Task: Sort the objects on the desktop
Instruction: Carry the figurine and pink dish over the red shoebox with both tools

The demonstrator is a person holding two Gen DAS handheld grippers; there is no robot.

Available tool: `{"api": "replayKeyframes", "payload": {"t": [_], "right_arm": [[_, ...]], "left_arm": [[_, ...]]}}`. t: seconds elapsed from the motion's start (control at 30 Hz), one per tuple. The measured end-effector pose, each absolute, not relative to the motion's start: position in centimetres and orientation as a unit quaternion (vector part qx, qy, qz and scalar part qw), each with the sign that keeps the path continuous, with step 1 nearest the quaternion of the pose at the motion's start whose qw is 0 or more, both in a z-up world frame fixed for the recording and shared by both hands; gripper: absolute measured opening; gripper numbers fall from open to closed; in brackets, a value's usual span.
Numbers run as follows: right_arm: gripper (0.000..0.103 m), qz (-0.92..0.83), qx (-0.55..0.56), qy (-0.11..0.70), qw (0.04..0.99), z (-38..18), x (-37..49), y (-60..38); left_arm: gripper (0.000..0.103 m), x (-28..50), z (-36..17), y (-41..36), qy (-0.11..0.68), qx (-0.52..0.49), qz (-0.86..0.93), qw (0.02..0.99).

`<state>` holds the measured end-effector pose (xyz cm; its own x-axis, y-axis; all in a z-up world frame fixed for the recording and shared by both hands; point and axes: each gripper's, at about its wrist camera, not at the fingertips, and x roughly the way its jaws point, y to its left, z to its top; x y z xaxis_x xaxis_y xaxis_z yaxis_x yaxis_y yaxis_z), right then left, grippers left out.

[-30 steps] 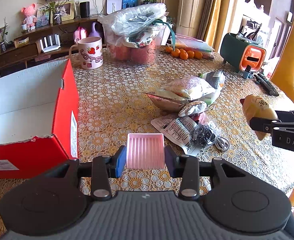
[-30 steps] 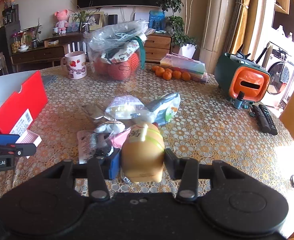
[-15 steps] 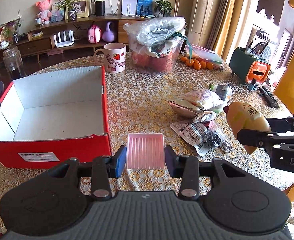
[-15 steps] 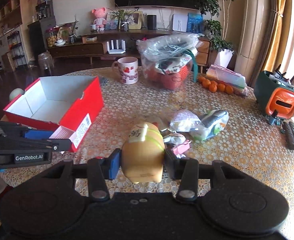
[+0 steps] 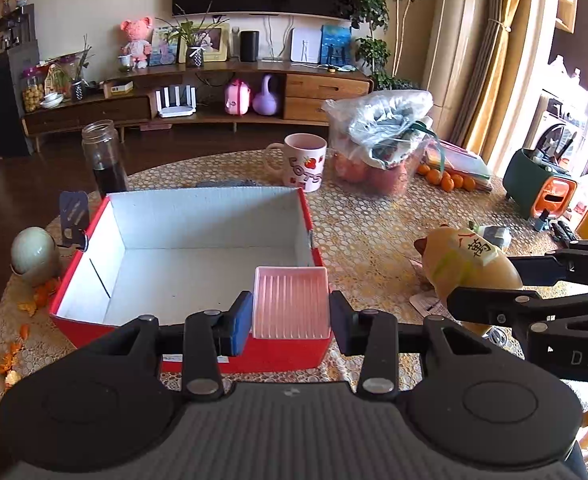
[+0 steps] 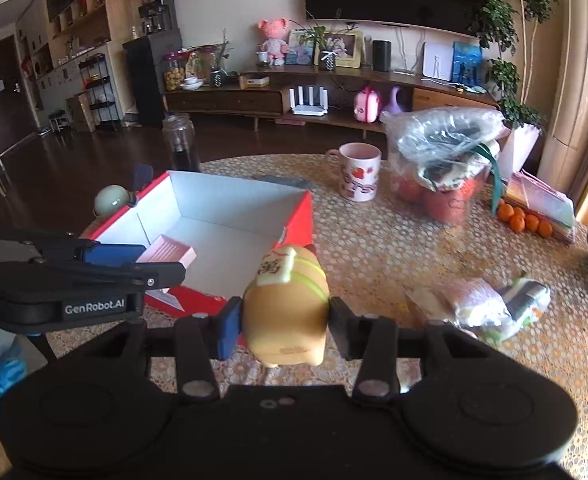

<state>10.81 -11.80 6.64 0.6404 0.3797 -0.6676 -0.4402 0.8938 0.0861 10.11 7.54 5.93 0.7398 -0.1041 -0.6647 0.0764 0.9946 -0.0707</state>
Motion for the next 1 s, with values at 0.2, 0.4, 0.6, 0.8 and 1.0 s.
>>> {"api": "replayKeyframes", "payload": {"t": [0.2,0.4,0.6,0.8,1.0], "right_arm": [[0.045,0.256,-0.068,0.345,0.9,7.2,12.8,-7.5],[0.045,0.27,-0.094,0.343,0.895,6.2,14.6,-4.1],[0.045,0.268,-0.127,0.334,0.895,4.8,16.9,-1.4],[0.045,0.265,-0.151,0.336,0.891,2.7,19.5,0.4],[0.045,0.252,-0.172,0.354,0.884,-0.1,21.7,1.7]], "left_arm": [[0.04,11.5,6.1,10.6,0.352,-0.026,-0.019,0.935],[0.04,13.9,5.1,13.6,0.357,-0.051,0.009,0.933],[0.04,17.0,3.3,15.4,0.376,-0.053,0.028,0.925],[0.04,20.2,1.3,16.3,0.397,-0.041,0.045,0.916],[0.04,23.3,-0.8,17.0,0.416,-0.024,0.053,0.908]]}}
